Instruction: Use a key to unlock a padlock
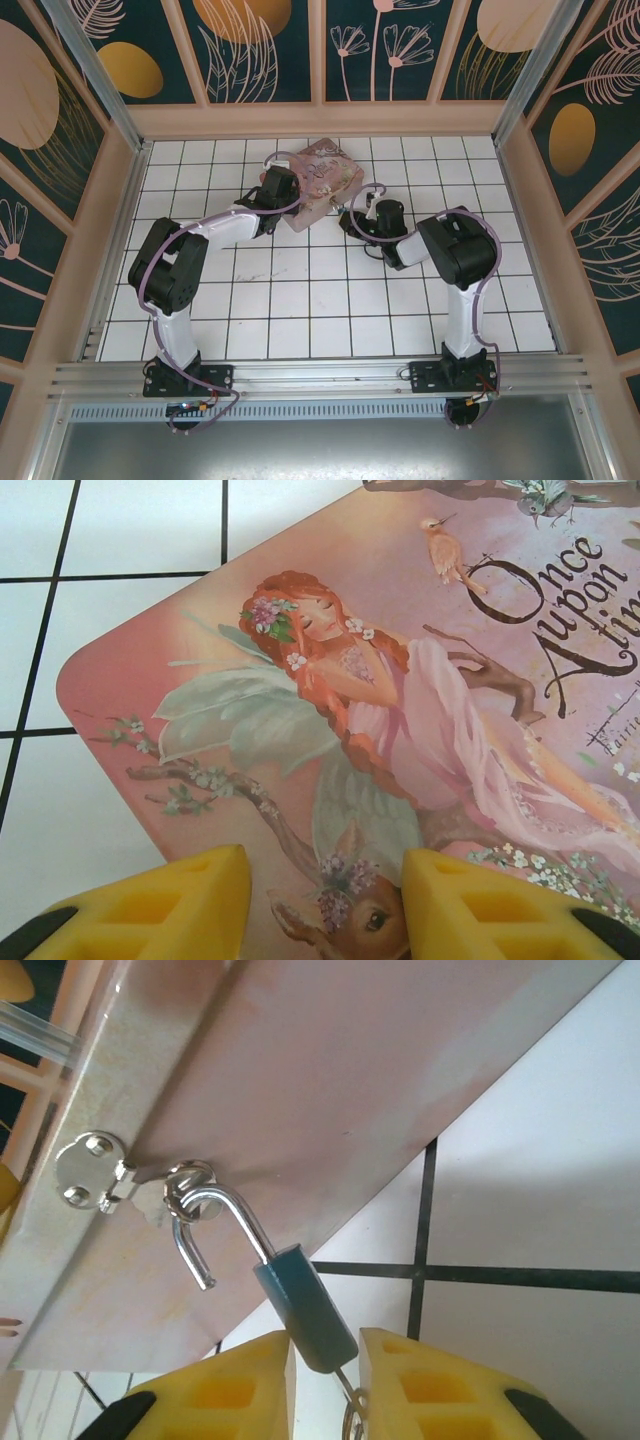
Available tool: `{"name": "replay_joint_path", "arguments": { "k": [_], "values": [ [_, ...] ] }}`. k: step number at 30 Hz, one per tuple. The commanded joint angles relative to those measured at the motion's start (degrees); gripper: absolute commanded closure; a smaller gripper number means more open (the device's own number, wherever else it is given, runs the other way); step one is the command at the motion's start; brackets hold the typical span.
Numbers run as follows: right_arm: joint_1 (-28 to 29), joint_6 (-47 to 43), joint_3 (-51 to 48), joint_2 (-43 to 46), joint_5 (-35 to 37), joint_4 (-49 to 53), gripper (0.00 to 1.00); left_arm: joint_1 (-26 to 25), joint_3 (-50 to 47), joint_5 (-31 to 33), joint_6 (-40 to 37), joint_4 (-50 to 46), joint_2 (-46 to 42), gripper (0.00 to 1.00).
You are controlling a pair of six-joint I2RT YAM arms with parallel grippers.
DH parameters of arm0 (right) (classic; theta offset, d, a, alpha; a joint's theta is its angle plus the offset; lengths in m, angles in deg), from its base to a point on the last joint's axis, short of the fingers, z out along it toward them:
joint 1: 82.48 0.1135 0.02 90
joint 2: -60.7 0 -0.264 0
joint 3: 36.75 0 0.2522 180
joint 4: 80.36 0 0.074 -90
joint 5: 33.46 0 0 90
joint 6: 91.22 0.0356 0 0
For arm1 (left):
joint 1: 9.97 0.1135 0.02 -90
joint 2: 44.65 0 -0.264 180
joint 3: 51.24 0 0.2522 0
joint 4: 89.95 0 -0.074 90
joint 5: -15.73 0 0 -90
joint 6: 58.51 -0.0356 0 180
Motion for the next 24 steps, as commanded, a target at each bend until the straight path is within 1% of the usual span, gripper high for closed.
{"name": "replay_joint_path", "arguments": {
  "k": [1,5,7,14,18,22,24],
  "values": [
    [-0.74,2.49,0.21,-1.59,-1.7,-3.19,0.82,0.2,-3.27,-6.38,0.13,-12.12,6.22,0.54],
    [-0.84,3.11,0.78,-1.64,-2.23,-3.54,0.93,0.25,-3.22,-6.43,0.17,-12.12,6.26,0.54],
    [-0.84,3.33,1.05,-1.62,-2.49,-3.61,1.0,0.28,-3.1,-6.52,0.19,-12.12,6.34,0.54],
    [-0.85,5.22,0.81,-1.17,-2.76,-5.14,1.0,0.23,-3.09,-6.6,0.04,-12.12,6.59,0.54],
    [-0.85,10.07,-0.14,-1.34,-2.22,-9.34,1.0,0.21,-3.05,-6.95,0.03,-12.13,6.76,0.55],
    [-0.11,15.24,-0.75,-1.53,0.26,-13.3,1.0,0.21,-2.84,-7.13,0.08,-12.12,6.98,0.57],
    [0.65,16.85,-0.76,-1.23,2.51,-13.4,1.0,0.24,-2.75,-7.22,0.04,-12.21,7.07,0.57]
  ]
}}
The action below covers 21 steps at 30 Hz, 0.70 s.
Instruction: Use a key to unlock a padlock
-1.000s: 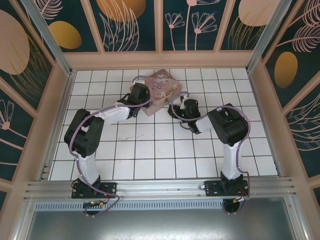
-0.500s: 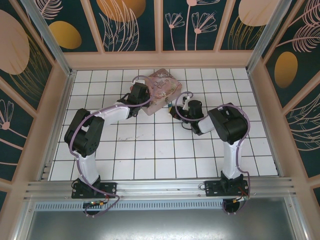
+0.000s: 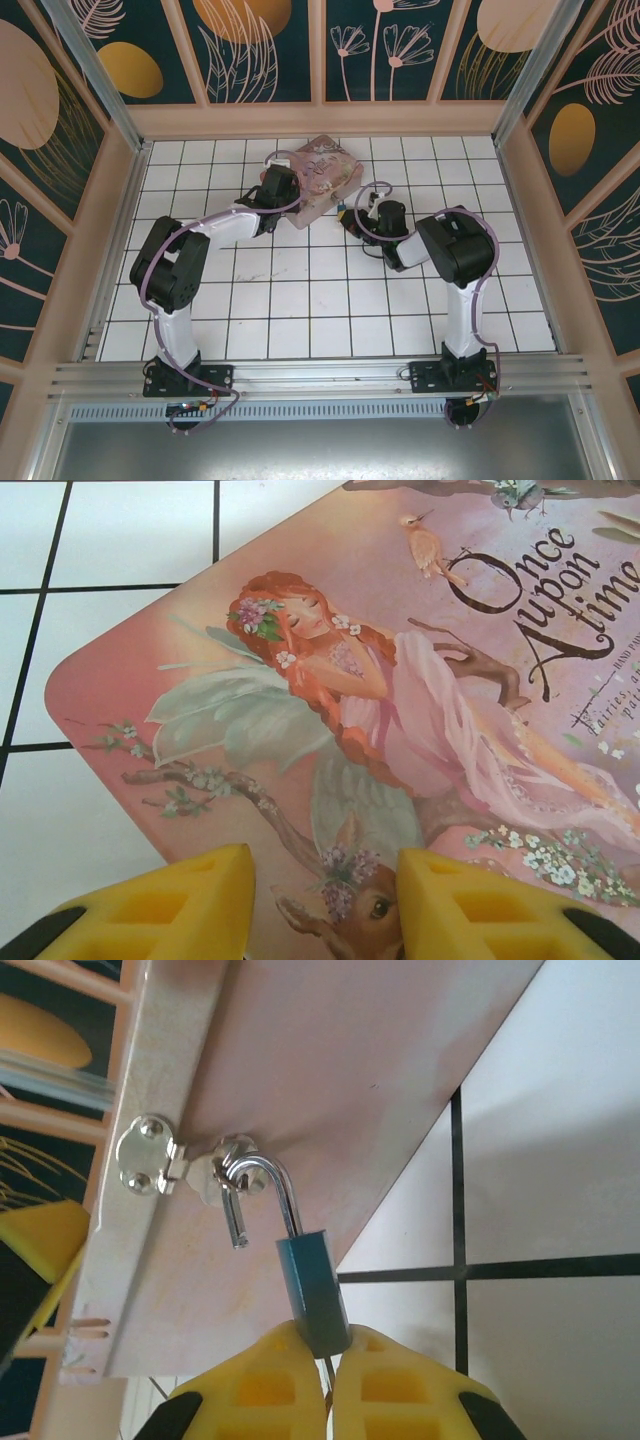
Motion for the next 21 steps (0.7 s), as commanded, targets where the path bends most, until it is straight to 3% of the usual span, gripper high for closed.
{"name": "replay_joint_path", "arguments": {
  "k": [1,12,21],
  "values": [
    [1.22,5.3,-0.02,-0.17,4.55,-7.29,1.0,0.18,-3.39,-6.61,0.53,-13.4,6.15,0.57],
    [6.78,16.54,0.0,-0.5,17.82,-8.2,1.0,0.16,-3.97,-7.25,0.71,-12.95,6.4,0.58],
    [7.96,23.31,-0.27,-2.9,24.34,-14.81,1.0,0.14,-4.87,-7.42,0.71,-12.44,6.2,0.59]
  ]
}}
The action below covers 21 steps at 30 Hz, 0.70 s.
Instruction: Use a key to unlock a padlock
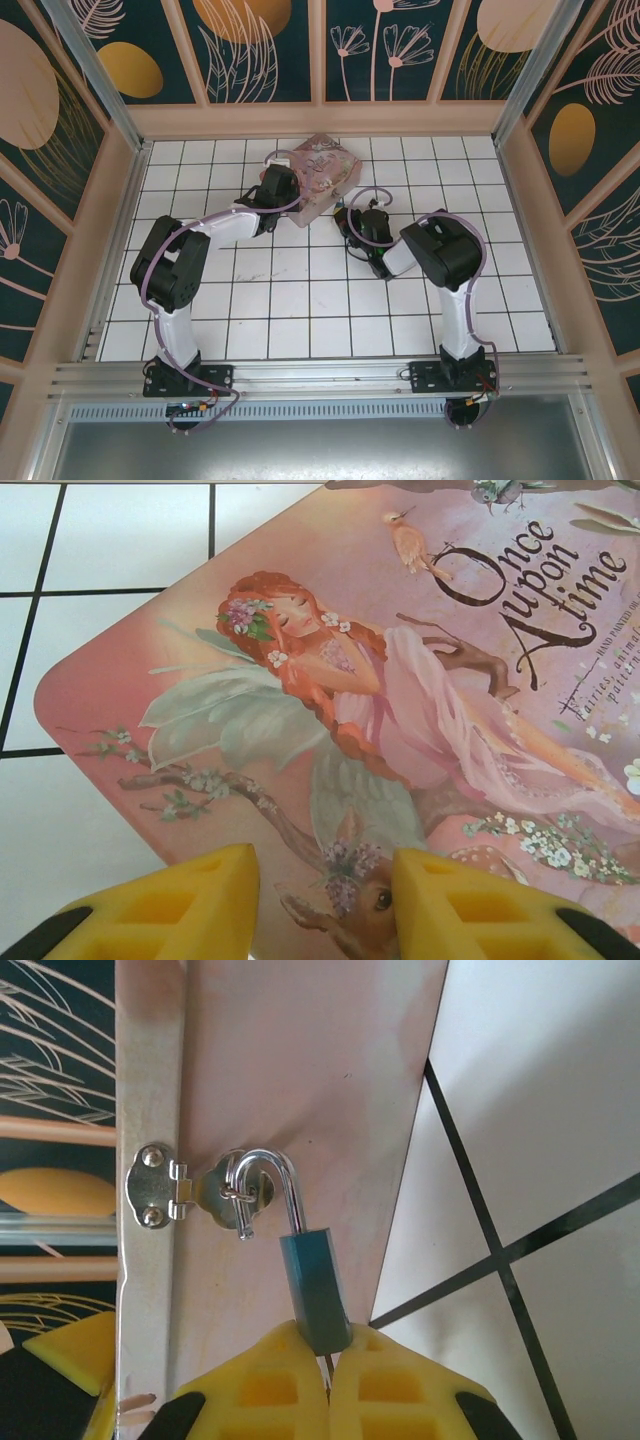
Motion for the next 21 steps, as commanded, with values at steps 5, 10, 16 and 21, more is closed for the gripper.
{"name": "replay_joint_path", "arguments": {
  "k": [5,10,16,21],
  "values": [
    [0.14,5.02,2.39,-1.81,5.43,-8.32,1.0,-0.12,-4.66,-6.55,0.54,-13.52,6.37,0.59],
    [-0.13,10.41,4.59,-3.89,7.96,-9.39,1.0,-0.05,-4.23,-6.94,0.73,-13.3,7.06,0.59],
    [-0.2,16.27,6.97,-5.89,11.12,-12.28,1.0,-0.09,-3.49,-7.51,0.89,-13.27,8.21,0.59],
    [-0.16,16.45,7.3,-4.37,11.76,-10.16,1.0,-0.07,-3.31,-7.79,0.98,-13.16,8.27,0.59]
  ]
}}
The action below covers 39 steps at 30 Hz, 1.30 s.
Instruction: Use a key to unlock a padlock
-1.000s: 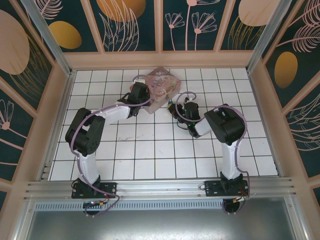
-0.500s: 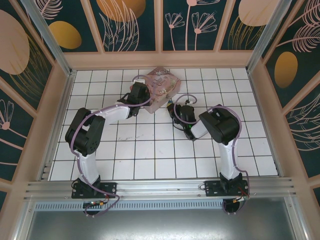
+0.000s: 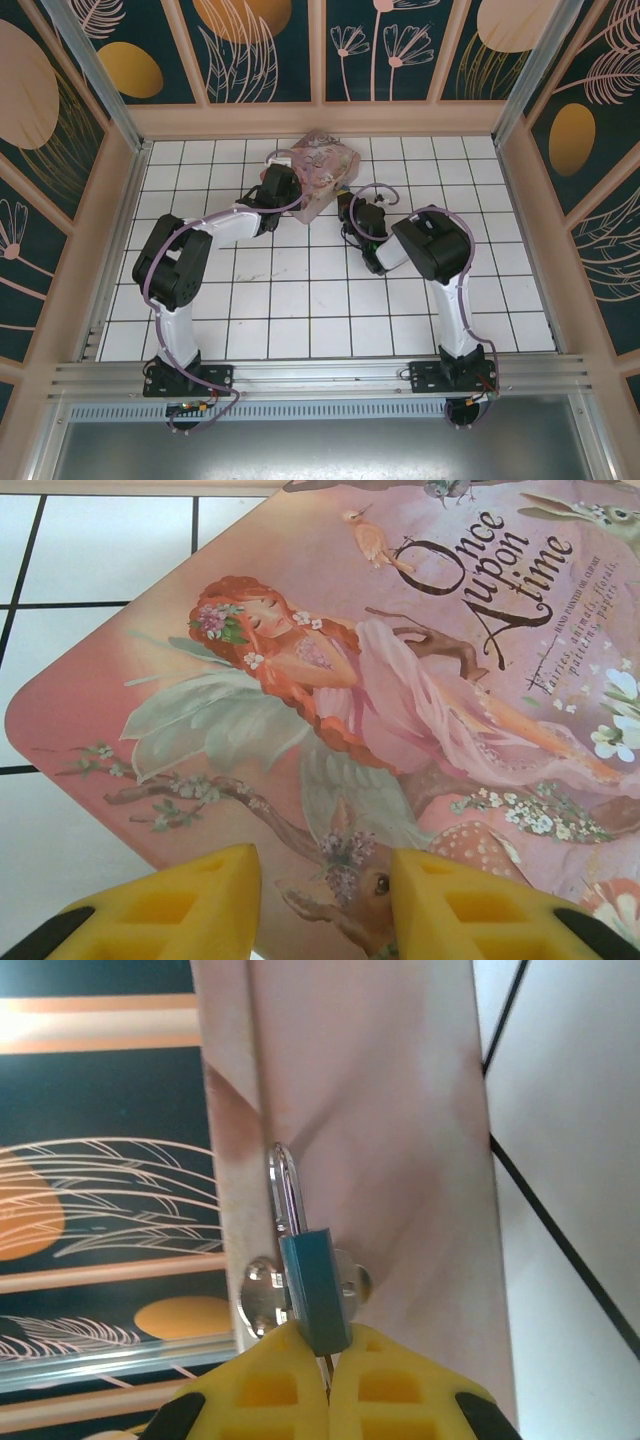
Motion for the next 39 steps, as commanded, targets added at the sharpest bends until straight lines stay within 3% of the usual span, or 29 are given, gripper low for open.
{"name": "replay_joint_path", "arguments": {
  "k": [1,8,18,23,29,31,36,39],
  "values": [
    [-0.24,0.5,0.09,1.76,2.01,-2.34,1.0,-0.12,-3.92,-6.93,0.9,-15.07,6.86,0.59],
    [-2.48,-5.2,-8.69,9.12,-4.18,-0.3,1.0,-0.09,-3.41,-6.93,0.51,-15.74,4.36,0.54],
    [1.82,-17.93,-14.34,21.69,-20.01,21.66,1.0,-0.08,-2.09,-9.31,0.75,-16.76,-3.89,0.35],
    [5.95,-20.87,-15.24,24.87,-21.77,29.74,1.0,-0.06,-2.53,-12.5,2.78,-16.02,-10.38,0.29],
    [7.45,-21.5,-15.86,24.04,-23.21,32.31,1.0,-0.11,-5.5,-14.96,5.85,-14.36,-19.49,0.24],
    [7.37,-21.54,-16.54,24.21,-23.23,32.18,0.92,-0.05,-6.87,-15.21,6.83,-13.55,-22.28,0.22],
    [7.23,-23.64,-17.99,29.86,-21.19,35.9,0.47,-0.09,-9.44,-14.34,8.82,-12.79,-29.09,0.19],
    [6.3,-26.42,-17.83,36.0,-19.24,42.46,0.31,-0.08,-9.9,-12.47,9.54,-13.5,-32.98,0.17]
  ]
}}
